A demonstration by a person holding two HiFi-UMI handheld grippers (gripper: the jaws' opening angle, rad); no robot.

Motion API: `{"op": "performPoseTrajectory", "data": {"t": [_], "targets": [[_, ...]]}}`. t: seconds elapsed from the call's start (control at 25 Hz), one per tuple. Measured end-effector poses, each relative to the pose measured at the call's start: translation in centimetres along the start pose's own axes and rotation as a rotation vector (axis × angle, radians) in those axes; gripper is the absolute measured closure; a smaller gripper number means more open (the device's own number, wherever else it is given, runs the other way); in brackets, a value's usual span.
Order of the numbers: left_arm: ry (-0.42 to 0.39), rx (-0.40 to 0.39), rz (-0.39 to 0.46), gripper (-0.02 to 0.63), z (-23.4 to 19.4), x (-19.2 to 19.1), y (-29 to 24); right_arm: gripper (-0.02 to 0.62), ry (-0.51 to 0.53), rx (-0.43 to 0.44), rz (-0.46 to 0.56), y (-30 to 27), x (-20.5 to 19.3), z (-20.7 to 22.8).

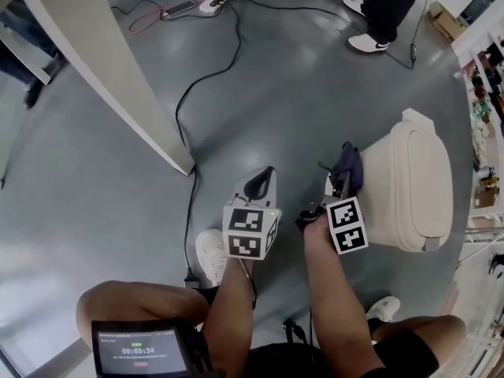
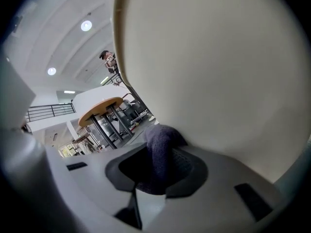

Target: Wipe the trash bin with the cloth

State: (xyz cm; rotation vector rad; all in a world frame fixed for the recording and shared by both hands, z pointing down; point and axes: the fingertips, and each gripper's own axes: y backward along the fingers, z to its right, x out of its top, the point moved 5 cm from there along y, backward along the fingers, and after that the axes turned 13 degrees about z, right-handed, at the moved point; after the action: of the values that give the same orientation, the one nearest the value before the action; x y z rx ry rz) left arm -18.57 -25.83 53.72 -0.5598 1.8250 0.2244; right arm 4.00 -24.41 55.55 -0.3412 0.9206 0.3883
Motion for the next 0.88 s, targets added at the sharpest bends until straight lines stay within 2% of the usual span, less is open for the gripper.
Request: {"op": "performPoseTrajectory", "data": {"t": [0.28, 0.52, 0.72, 0.88], "targets": [[-0.029, -0.024, -0.032, 0.606, 0.8, -1.0, -0.2, 0.502, 0.063, 0.003, -0.087, -0.8, -3.9, 3.2], [-0.141, -0.043, -0.058, 0.606, 1.4, -1.2, -0.4, 0.502, 0.046, -0.067, -0.171, -0.3, -7.0, 5.6], [-0.149, -0.044, -0.088, 0.606, 1.4, -2.2, -0.3, 0.502, 0.058, -0.069, -0.210, -0.4, -8.6, 6.7], [-0.141, -0.043, -0.088, 0.606, 1.4, -1.7, -0.7, 0.502, 0.062, -0.033, -0.220, 0.0, -8.9, 6.3]]}}
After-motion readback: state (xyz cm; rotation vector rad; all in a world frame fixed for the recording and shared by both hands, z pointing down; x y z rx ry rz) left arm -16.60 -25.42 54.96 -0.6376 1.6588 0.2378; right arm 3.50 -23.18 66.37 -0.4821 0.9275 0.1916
